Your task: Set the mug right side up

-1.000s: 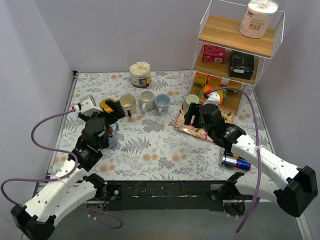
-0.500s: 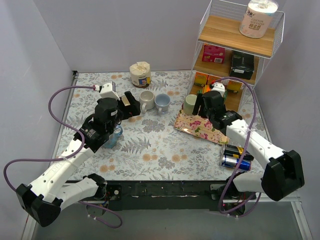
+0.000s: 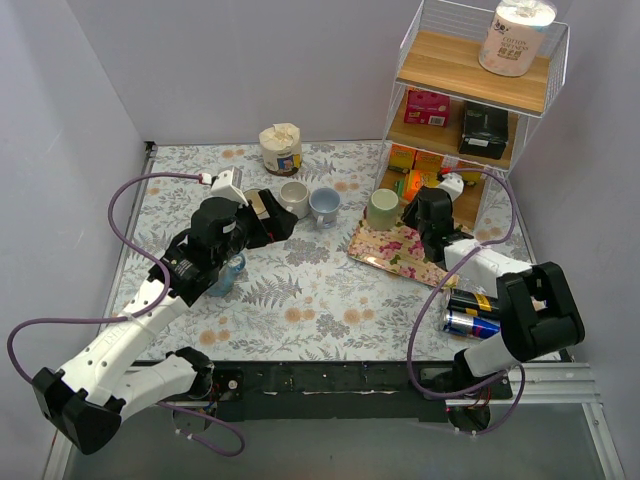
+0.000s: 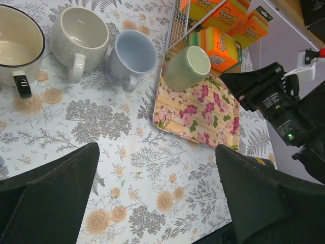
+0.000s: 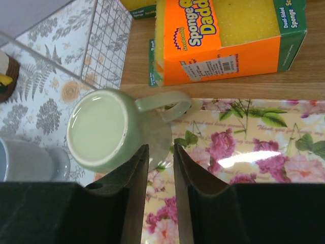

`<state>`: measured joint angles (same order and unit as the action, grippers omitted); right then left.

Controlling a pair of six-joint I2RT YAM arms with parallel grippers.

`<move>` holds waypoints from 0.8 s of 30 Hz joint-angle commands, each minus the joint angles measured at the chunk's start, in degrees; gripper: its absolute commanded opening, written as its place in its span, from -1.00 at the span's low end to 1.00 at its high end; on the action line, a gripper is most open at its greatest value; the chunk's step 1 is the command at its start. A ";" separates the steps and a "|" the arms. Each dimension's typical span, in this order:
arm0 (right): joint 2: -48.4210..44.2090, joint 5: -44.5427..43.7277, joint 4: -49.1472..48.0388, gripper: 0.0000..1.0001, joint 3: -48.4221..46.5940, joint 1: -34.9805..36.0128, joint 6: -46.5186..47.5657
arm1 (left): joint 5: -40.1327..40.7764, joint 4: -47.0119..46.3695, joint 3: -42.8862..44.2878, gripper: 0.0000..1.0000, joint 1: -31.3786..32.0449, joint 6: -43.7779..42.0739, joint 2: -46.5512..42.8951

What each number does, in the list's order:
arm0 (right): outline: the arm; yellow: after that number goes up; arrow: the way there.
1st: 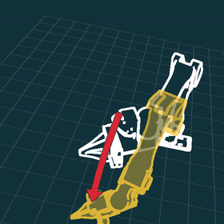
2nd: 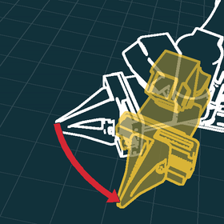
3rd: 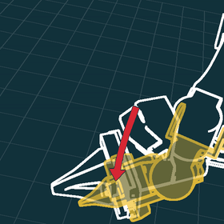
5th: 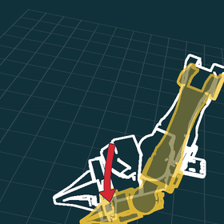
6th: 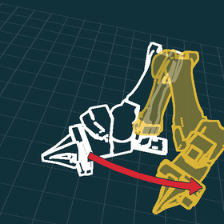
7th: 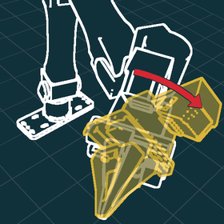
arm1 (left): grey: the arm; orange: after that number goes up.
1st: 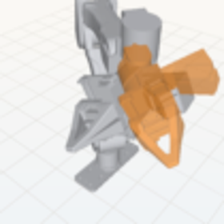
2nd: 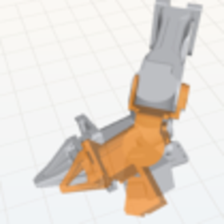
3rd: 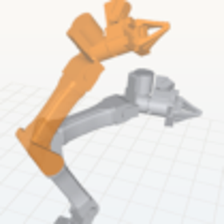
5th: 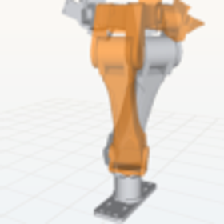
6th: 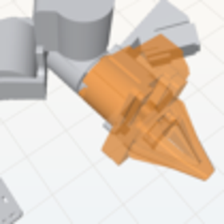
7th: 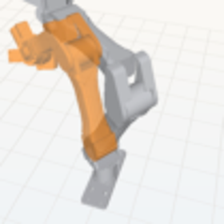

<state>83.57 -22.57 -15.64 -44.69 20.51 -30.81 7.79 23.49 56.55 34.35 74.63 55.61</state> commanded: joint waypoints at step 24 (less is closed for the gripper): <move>10.39 6.92 -23.29 -0.36 1.53 0.22 -14.99 | -1.02 1.39 -0.92 0.96 0.02 0.78 -0.16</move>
<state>97.08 -19.03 -33.89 -43.35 18.26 -48.21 6.20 24.93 55.86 34.35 76.49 55.35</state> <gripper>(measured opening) 0.319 0.982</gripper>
